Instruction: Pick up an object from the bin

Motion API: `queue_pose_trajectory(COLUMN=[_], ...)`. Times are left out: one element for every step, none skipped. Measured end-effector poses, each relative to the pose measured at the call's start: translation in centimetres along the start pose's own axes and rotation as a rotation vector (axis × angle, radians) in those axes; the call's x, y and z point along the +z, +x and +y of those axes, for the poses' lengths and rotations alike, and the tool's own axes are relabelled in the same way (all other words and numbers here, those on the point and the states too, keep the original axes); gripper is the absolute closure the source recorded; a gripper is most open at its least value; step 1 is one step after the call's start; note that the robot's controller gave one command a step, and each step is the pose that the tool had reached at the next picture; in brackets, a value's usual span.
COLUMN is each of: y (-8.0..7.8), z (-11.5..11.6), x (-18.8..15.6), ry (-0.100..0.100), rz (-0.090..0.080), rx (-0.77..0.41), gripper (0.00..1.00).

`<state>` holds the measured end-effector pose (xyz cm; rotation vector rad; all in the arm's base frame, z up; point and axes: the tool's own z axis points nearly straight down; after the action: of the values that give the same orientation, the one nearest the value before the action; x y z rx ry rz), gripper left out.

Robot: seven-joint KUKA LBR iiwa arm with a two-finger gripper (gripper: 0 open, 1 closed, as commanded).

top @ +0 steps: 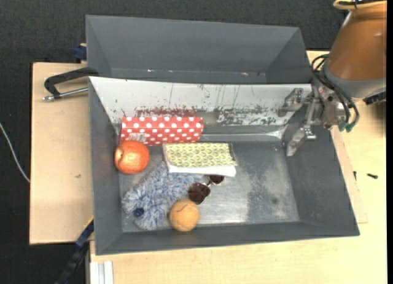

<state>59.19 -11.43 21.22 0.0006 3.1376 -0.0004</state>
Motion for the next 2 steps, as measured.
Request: queue_pose_trajectory(y=[0.5, 0.7], z=[4.7, 7.9], x=[4.4, 7.2], ry=[0.002, -0.004], rz=[-0.004, 0.007], rx=[-0.056, -0.077], gripper=[0.0, 0.0])
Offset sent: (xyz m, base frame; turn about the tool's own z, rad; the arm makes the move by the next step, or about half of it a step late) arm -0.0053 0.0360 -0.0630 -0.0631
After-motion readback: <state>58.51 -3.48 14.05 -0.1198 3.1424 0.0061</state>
